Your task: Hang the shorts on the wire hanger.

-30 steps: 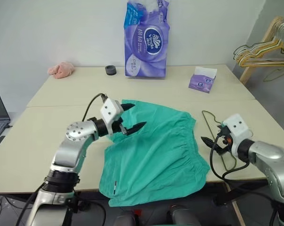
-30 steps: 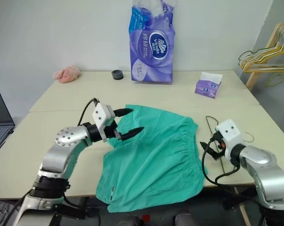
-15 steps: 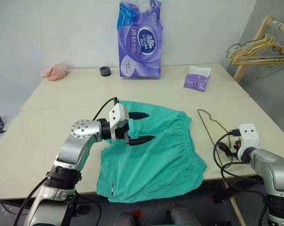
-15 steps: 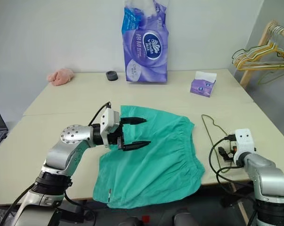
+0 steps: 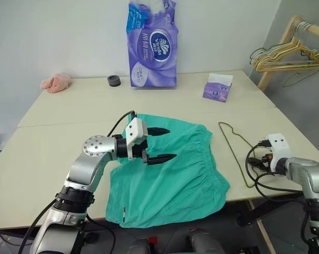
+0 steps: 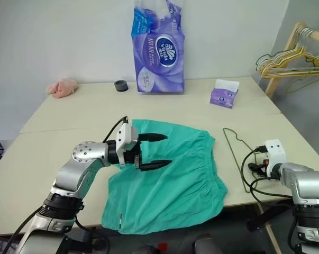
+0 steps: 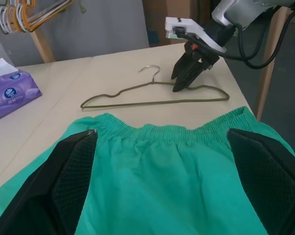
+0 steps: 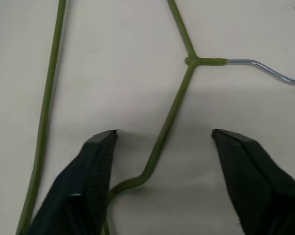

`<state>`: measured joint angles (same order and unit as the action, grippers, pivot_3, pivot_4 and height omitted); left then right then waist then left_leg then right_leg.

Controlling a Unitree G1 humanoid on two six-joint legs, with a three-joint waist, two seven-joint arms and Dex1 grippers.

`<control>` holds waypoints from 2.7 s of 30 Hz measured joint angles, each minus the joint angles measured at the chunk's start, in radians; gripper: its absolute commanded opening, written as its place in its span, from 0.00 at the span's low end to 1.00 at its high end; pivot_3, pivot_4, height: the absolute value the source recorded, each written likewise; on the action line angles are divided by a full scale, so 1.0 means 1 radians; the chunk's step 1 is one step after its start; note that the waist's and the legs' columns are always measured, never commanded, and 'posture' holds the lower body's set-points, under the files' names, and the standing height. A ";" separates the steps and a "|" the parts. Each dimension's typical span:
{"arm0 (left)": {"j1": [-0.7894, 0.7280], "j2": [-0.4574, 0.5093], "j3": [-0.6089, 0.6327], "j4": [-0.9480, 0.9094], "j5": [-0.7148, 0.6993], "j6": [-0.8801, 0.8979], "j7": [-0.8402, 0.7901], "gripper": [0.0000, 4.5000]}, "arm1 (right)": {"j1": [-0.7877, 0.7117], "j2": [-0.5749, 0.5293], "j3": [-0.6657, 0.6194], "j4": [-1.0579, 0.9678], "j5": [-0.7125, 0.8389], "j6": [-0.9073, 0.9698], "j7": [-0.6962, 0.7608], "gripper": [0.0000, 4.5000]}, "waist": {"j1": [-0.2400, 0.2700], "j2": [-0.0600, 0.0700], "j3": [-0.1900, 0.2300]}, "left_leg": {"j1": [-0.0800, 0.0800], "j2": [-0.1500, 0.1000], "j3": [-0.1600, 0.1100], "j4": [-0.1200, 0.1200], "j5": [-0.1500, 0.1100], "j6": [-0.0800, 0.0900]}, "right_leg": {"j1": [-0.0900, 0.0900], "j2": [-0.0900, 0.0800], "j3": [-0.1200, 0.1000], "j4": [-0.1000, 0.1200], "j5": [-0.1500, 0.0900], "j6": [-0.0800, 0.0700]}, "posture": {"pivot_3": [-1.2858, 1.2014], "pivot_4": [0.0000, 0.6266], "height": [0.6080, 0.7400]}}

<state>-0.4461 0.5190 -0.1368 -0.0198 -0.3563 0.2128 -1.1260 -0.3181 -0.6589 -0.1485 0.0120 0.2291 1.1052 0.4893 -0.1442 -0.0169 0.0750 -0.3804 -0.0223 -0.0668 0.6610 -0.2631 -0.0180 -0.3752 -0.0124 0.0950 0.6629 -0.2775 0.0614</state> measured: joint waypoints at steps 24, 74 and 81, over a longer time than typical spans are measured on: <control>-0.090 -0.038 0.060 0.120 -0.003 0.121 0.121 1.00 | -0.084 -0.024 -0.005 0.138 -0.129 -0.283 -0.158 0.01 | -0.002 0.001 0.000 | -0.001 -0.002 0.001 0.000 0.000 0.000 | 0.000 -0.002 0.001 0.000 0.000 0.001 | 0.44 0.08 1.00; -0.233 0.067 -0.034 0.385 0.082 0.166 -0.260 0.87 | -0.167 -0.064 0.352 -0.320 -0.564 -1.184 0.168 0.00 | -0.028 0.002 0.001 | -0.002 -0.002 -0.001 0.001 -0.001 -0.001 | -0.003 -0.003 0.000 0.001 0.002 -0.002 | 0.43 0.08 1.00; -0.218 0.064 -0.034 0.420 0.101 0.108 -0.267 0.39 | -0.166 -0.043 0.352 -0.327 -0.564 -1.184 0.173 0.00 | -0.028 0.002 0.001 | -0.002 -0.002 -0.001 0.000 -0.001 -0.001 | -0.003 -0.004 0.000 0.001 0.002 -0.002 | 0.43 0.08 1.00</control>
<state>-0.6638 0.5827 -0.1706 0.4004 -0.2550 0.3209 -1.3927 -0.4840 -0.7022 0.2034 -0.3145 -0.3347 -0.0790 0.6627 -0.1722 -0.0152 0.0757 -0.3820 -0.0245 -0.0675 0.6615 -0.2642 -0.0186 -0.3781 -0.0159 0.0946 0.6644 -0.2755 0.0597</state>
